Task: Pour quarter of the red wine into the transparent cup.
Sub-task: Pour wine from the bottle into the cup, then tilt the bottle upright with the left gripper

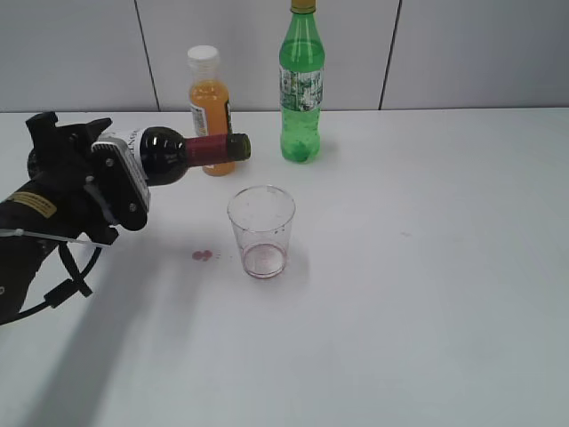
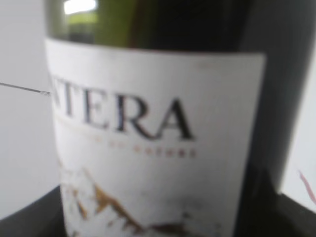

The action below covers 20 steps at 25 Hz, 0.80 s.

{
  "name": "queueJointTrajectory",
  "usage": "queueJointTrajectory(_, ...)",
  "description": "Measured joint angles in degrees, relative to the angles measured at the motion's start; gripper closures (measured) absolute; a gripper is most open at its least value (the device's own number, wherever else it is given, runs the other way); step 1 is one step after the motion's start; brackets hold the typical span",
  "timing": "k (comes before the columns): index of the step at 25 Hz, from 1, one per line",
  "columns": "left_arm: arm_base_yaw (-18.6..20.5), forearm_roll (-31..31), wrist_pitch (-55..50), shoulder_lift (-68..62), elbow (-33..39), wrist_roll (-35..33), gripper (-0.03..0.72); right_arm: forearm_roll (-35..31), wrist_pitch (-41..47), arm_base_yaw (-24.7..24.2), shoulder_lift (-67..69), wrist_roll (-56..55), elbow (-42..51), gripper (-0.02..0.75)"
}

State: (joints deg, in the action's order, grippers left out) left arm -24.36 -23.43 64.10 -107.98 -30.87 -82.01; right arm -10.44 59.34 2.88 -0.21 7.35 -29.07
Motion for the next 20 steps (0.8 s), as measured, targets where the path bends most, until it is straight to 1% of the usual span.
queueJointTrajectory(20, 0.0, 1.49, 0.11, 0.0, 0.0, -7.49, 0.134, 0.0, 0.0, 0.0, 0.0, 0.0, 0.0, 0.153)
